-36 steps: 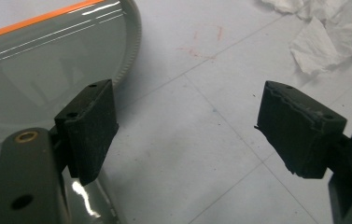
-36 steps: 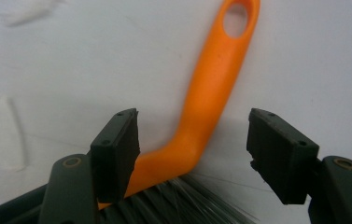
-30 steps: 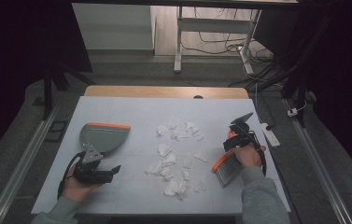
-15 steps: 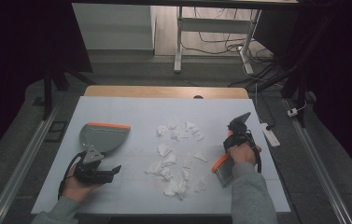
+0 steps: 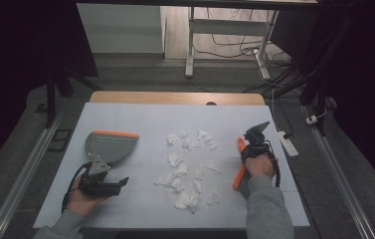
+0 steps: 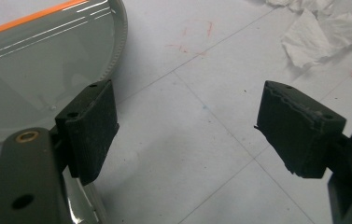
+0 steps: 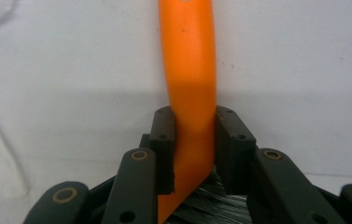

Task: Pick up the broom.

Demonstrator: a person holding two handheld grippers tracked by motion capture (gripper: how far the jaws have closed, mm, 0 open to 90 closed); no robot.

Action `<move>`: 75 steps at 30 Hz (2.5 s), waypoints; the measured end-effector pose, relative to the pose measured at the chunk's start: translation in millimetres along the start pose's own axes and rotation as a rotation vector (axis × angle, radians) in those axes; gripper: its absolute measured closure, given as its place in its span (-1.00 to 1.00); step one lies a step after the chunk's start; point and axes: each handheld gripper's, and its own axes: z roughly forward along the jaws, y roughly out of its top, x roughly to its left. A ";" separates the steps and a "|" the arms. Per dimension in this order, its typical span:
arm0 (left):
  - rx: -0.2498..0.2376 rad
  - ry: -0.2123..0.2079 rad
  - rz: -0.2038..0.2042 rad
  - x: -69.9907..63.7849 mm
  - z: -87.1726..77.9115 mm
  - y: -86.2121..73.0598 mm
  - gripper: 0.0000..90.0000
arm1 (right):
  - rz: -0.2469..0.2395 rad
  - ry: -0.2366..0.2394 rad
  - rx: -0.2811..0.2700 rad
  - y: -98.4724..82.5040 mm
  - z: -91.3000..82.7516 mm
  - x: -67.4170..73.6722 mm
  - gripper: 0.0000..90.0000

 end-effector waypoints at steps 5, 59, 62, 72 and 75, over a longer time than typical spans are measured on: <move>0.005 0.006 -0.005 1.6 1.1 -0.8 -0.53 | -0.067 0.109 -0.047 -7.7 -11.0 -15.1 0.57; -0.127 -0.008 0.021 -22.0 -8.3 42.7 -0.51 | -0.208 0.787 -0.679 -21.5 -62.1 28.6 0.57; -0.144 -0.048 0.033 -31.5 -5.9 53.4 -0.52 | -0.204 0.800 -0.700 -20.0 -63.5 41.1 0.57; -0.166 -0.156 0.074 -65.9 11.0 84.1 -0.52 | -0.169 0.838 -0.747 -18.9 -61.6 65.6 0.57; -0.168 -0.184 0.094 -78.3 17.4 92.2 -0.52 | -0.168 0.837 -0.756 -19.6 -59.5 74.7 0.57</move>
